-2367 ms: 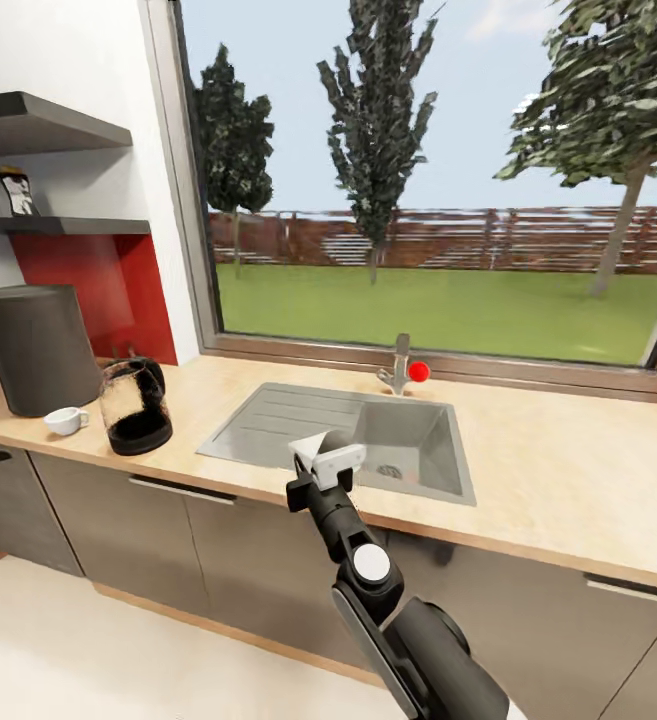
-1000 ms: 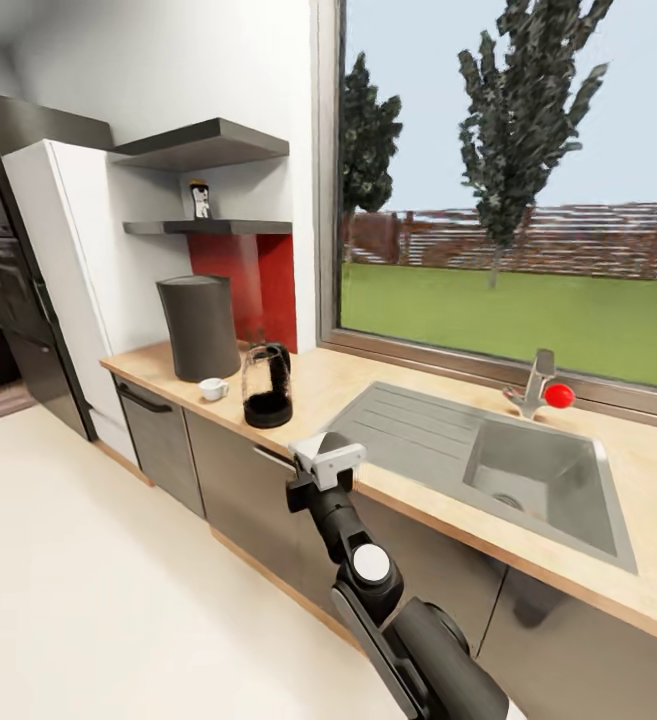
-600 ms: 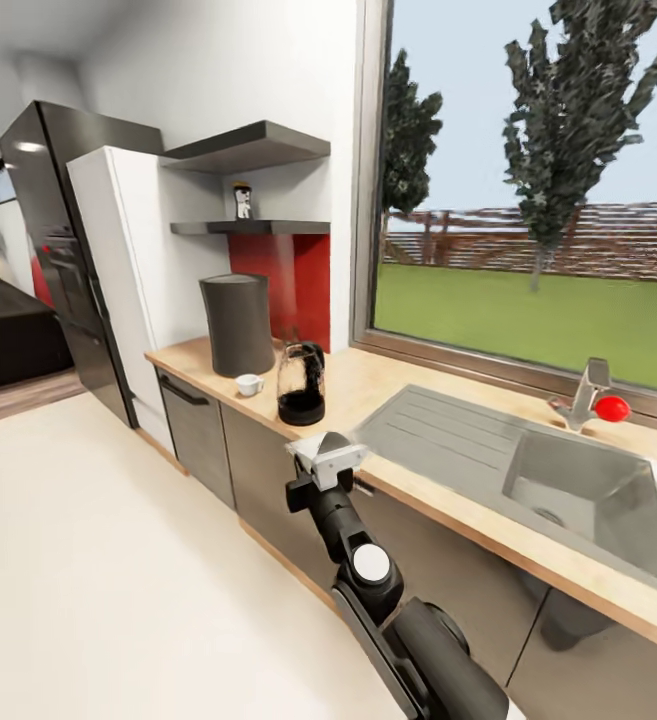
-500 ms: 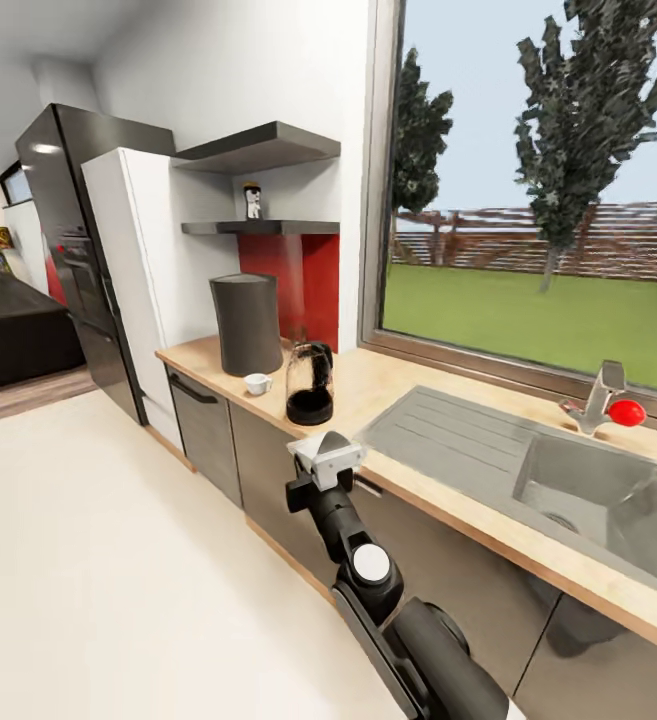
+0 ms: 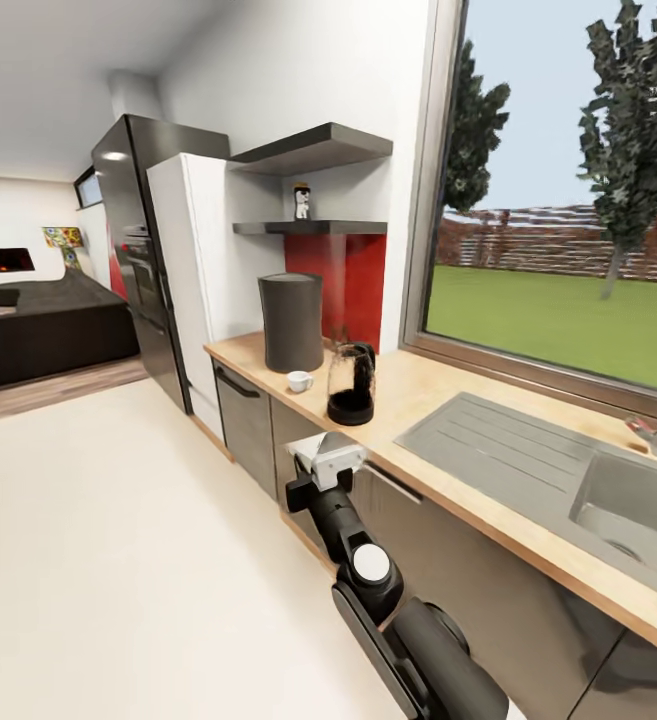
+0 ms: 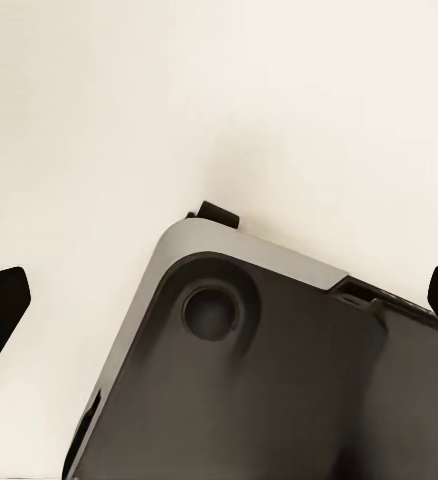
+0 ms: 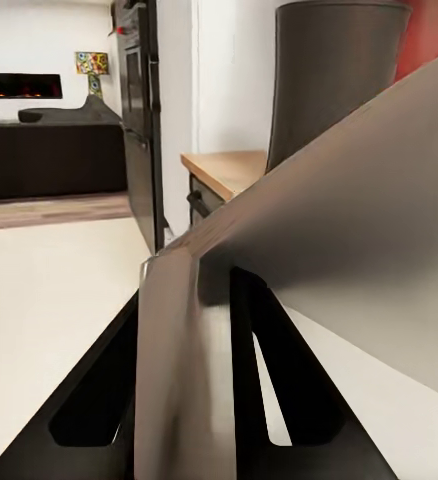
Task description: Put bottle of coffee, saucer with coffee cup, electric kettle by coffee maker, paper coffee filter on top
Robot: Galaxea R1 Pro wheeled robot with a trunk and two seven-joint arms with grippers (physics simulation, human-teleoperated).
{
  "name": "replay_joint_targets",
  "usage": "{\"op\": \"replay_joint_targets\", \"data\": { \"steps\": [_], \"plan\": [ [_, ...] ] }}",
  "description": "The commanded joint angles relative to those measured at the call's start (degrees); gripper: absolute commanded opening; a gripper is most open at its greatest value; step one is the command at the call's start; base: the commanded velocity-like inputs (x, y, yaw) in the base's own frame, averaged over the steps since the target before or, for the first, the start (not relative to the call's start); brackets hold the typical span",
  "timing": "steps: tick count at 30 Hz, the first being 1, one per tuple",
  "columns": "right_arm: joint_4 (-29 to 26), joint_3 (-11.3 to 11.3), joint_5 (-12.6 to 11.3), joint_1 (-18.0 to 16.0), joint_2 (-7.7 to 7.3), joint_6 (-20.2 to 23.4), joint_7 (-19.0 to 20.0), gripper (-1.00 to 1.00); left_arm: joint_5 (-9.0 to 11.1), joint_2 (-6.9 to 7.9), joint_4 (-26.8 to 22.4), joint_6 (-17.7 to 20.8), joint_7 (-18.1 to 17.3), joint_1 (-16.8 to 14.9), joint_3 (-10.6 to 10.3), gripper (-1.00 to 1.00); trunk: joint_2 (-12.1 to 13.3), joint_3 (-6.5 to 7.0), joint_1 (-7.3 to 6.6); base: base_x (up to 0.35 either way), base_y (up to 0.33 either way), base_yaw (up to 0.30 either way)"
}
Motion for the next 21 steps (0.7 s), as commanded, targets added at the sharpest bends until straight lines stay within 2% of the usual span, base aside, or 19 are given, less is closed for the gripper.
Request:
{"op": "replay_joint_targets", "data": {
  "steps": [1, 21],
  "plan": [
    [-0.1, 0.2, -0.7, -0.1, -0.02, 0.1, -0.5, -1.00, 0.4, 0.01, -0.1, 0.0, 0.0, 0.0, 0.0, 1.00, 0.0, -0.06, 0.01, 0.000, 0.000, 0.273],
    [-0.1, 0.2, -0.8, -0.1, -0.02, 0.1, -0.5, -1.00, 0.4, 0.03, -0.1, 0.0, 0.0, 0.0, 0.0, 1.00, 0.0, -0.06, 0.01, 0.002, 0.000, 0.273]
  ]
}}
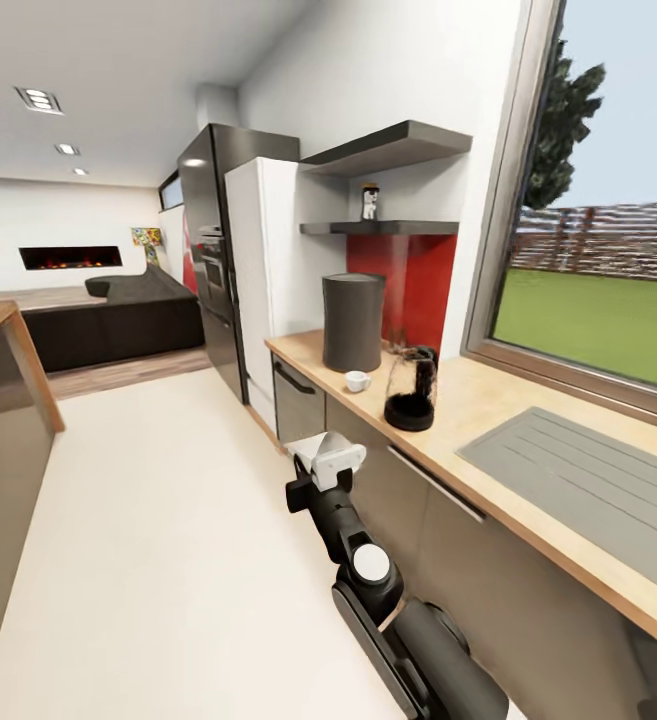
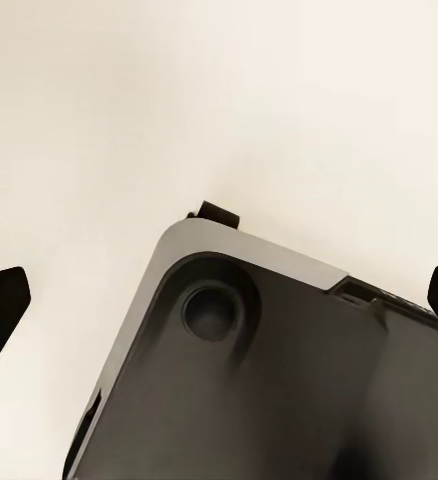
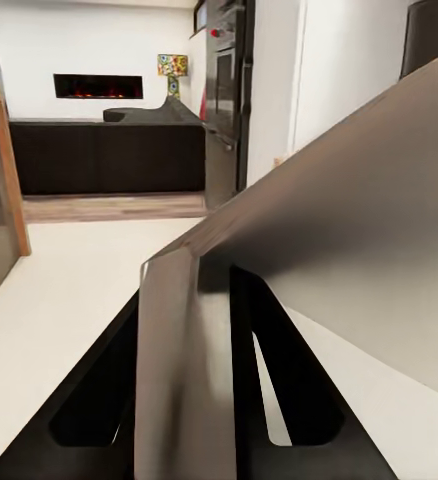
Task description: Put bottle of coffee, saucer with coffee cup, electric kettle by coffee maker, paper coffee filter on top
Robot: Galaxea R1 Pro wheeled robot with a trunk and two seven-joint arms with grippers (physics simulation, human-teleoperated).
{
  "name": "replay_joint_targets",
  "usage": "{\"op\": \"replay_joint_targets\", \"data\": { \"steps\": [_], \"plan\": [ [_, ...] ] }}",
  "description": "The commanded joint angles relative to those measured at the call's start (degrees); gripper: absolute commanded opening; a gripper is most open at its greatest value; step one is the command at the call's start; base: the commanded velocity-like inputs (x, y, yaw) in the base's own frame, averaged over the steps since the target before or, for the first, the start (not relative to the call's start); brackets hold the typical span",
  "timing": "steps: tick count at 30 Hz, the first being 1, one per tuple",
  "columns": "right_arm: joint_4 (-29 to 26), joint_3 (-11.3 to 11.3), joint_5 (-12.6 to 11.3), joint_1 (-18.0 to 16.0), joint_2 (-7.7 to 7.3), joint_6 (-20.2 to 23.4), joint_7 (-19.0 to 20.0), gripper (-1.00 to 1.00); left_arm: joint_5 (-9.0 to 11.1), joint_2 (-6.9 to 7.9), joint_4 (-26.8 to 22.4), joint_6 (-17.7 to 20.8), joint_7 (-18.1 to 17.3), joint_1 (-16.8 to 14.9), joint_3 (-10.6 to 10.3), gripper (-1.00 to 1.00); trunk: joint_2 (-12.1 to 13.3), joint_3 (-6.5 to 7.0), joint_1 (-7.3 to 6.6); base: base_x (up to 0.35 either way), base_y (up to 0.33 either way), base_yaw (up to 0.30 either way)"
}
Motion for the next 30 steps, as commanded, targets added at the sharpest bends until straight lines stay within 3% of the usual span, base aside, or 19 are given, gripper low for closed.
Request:
{"op": "replay_joint_targets", "data": {
  "steps": [1, 13, 24, 30],
  "plan": [
    [-0.1, 0.2, -0.7, -0.1, -0.01, 0.1, -0.5, -1.00, 0.4, 0.00, -0.1, 0.0, 0.0, 0.0, 0.0, 1.00, 0.0, -0.06, 0.02, 0.093, 0.050, 0.273],
    [-0.1, 0.2, -0.7, -0.1, -0.01, 0.1, -0.5, -1.00, 0.4, 0.04, -0.1, 0.0, 0.0, 0.0, 0.0, 1.00, 0.0, -0.06, 0.02, 0.215, 0.161, 0.141],
    [-0.1, 0.2, -0.7, -0.1, -0.01, 0.1, -0.5, -1.00, 0.4, 0.05, -0.1, 0.0, 0.0, 0.0, 0.0, 1.00, 0.0, -0.06, 0.02, 0.271, 0.192, 0.252],
    [-0.1, 0.1, -0.7, -0.1, -0.01, 0.1, -0.5, -1.00, 0.4, 0.03, -0.1, 0.0, 0.0, 0.0, 0.0, 1.00, 0.0, -0.06, 0.02, 0.323, 0.030, 0.048]
  ]
}}
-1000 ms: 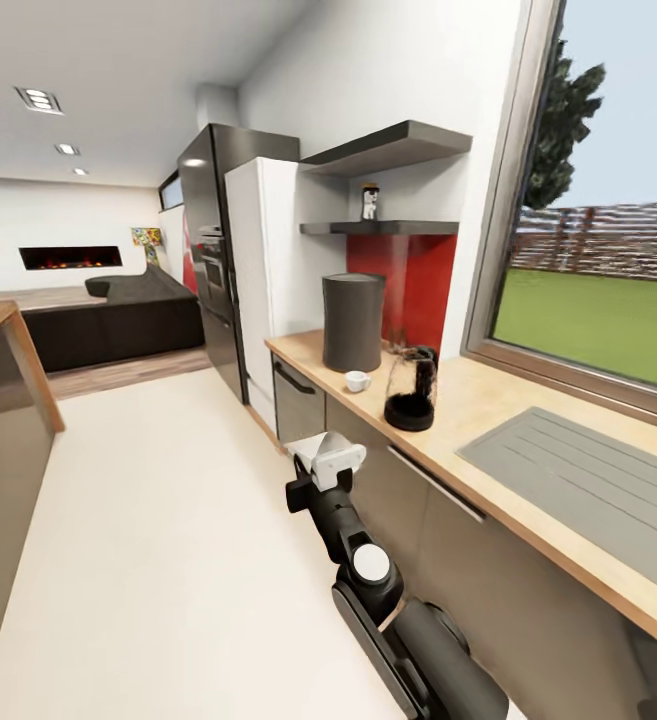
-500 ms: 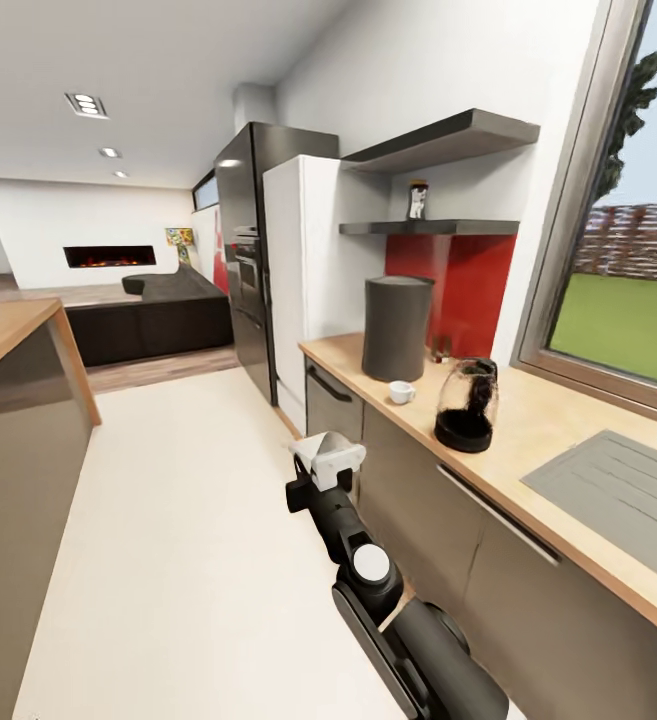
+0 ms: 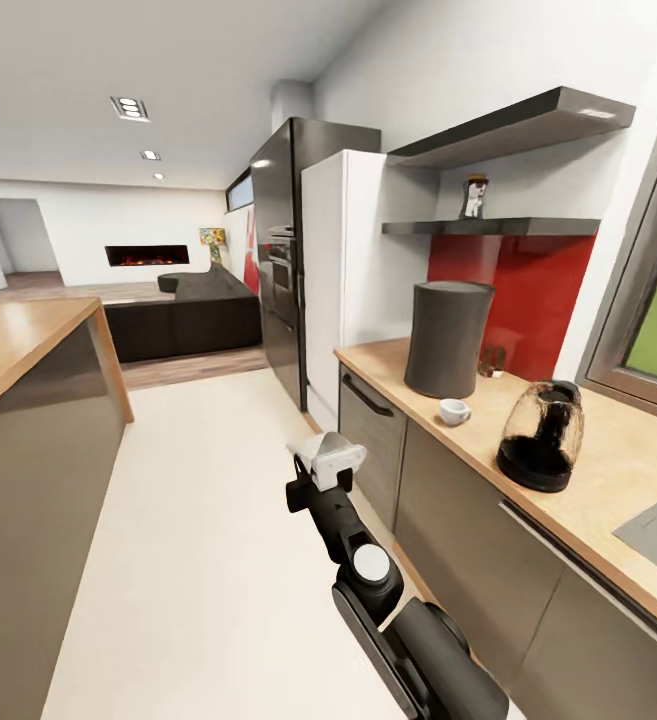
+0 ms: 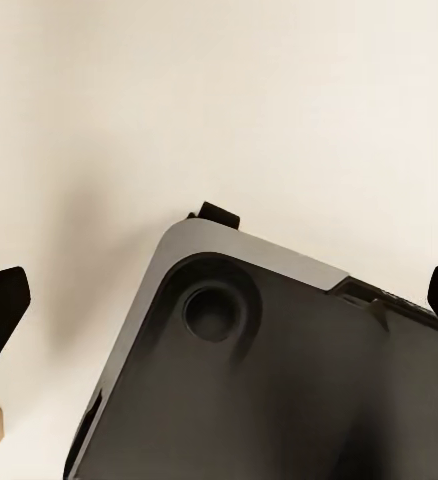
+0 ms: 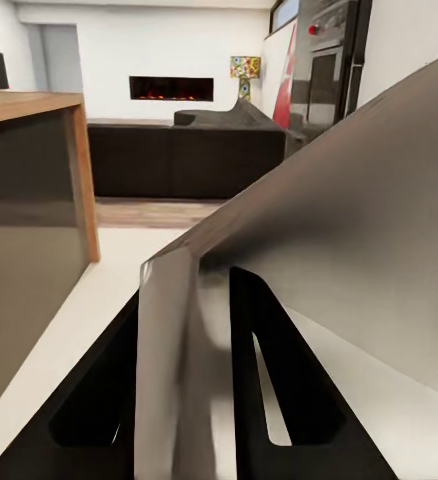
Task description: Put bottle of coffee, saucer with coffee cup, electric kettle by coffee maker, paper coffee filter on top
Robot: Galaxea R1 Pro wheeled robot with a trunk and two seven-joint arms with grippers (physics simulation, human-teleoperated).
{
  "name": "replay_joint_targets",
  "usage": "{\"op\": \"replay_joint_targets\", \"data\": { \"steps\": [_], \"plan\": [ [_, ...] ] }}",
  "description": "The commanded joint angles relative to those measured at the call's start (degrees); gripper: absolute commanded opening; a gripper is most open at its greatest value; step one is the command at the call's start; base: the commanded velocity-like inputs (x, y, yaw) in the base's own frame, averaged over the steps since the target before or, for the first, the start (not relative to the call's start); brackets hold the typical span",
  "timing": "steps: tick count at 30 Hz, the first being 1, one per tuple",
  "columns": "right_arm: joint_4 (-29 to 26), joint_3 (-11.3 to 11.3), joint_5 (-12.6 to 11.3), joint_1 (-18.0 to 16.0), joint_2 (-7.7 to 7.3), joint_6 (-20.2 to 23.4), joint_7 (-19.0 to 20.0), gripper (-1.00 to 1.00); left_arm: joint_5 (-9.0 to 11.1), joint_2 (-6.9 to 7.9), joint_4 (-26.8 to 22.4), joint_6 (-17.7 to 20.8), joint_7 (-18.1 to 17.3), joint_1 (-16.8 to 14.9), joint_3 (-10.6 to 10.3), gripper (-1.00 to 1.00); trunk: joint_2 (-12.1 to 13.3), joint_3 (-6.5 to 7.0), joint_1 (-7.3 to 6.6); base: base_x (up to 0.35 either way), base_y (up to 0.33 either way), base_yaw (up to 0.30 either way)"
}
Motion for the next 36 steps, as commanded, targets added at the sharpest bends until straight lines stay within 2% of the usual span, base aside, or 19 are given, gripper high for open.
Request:
{"op": "replay_joint_targets", "data": {
  "steps": [1, 18, 36],
  "plan": [
    [-0.1, 0.2, -0.7, -0.1, -0.01, 0.1, -0.5, -1.00, 0.4, 0.00, -0.1, 0.0, 0.0, 0.0, 0.0, 1.00, 0.0, -0.06, 0.04, 0.329, 0.003, 0.005],
    [-0.1, 0.2, -0.7, -0.1, -0.02, 0.1, -0.5, -1.00, 0.4, 0.01, -0.1, 0.0, 0.0, 0.0, 0.0, 1.00, 0.0, -0.06, 0.04, 0.330, 0.015, 0.001],
    [-0.1, 0.2, -0.7, -0.1, -0.02, 0.1, -0.5, -1.00, 0.4, 0.01, -0.1, 0.0, -0.1, 0.0, 0.1, 1.00, 0.0, -0.06, 0.04, 0.331, 0.142, 0.000]
  ]
}}
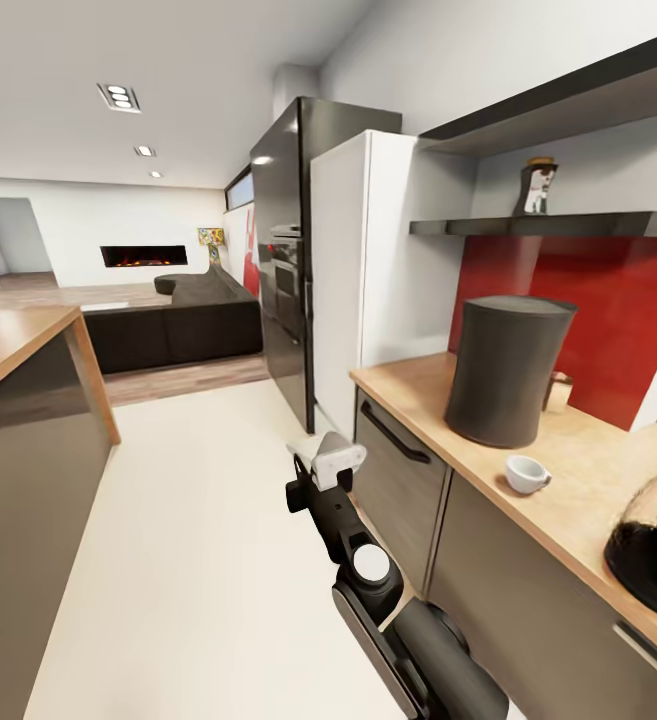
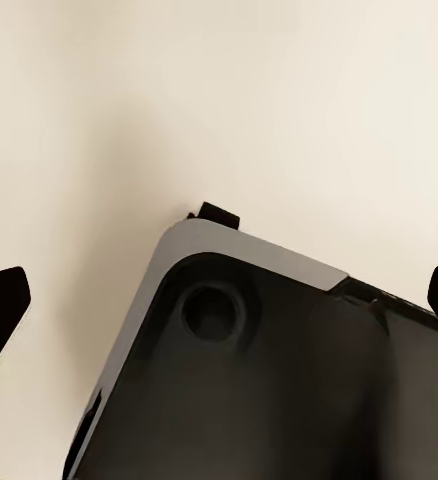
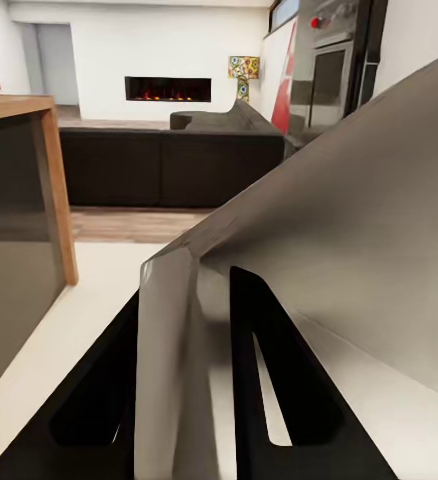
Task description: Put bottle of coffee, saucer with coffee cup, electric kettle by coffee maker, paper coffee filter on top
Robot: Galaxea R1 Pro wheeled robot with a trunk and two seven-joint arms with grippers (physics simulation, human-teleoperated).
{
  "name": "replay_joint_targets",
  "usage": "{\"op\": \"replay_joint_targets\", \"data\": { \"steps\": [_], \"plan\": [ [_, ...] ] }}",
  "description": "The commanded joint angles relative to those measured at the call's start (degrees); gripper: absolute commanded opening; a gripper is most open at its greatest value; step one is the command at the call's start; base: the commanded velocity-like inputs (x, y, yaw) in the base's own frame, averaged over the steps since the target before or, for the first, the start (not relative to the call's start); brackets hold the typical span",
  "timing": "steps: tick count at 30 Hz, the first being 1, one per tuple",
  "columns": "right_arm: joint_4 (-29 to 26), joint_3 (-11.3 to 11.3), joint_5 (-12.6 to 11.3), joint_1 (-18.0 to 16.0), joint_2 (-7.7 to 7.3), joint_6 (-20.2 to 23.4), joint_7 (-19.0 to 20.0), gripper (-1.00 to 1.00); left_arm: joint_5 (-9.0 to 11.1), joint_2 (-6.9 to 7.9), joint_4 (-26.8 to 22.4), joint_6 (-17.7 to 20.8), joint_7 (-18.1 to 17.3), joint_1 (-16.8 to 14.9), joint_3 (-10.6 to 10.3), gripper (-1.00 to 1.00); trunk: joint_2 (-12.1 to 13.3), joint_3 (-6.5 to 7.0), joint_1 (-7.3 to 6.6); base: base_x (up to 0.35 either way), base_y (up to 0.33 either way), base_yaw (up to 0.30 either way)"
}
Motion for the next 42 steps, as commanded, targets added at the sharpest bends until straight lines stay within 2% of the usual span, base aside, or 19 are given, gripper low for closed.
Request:
{"op": "replay_joint_targets", "data": {
  "steps": [1, 42],
  "plan": [
    [-0.1, 0.1, -0.7, -0.1, -0.01, 0.1, -0.5, -1.00, 0.4, 0.00, -0.1, 0.0, 0.0, 0.0, -0.1, 1.00, 0.0, -0.06, 0.04, 0.331, 0.162, 0.000],
    [-0.1, 0.1, -0.7, -0.1, -0.04, 0.1, -0.5, -1.00, 0.4, 0.00, -0.1, -0.1, -0.1, 0.0, -0.1, 1.00, 0.0, -0.06, 0.04, 0.305, 0.215, -0.001]
  ]
}}
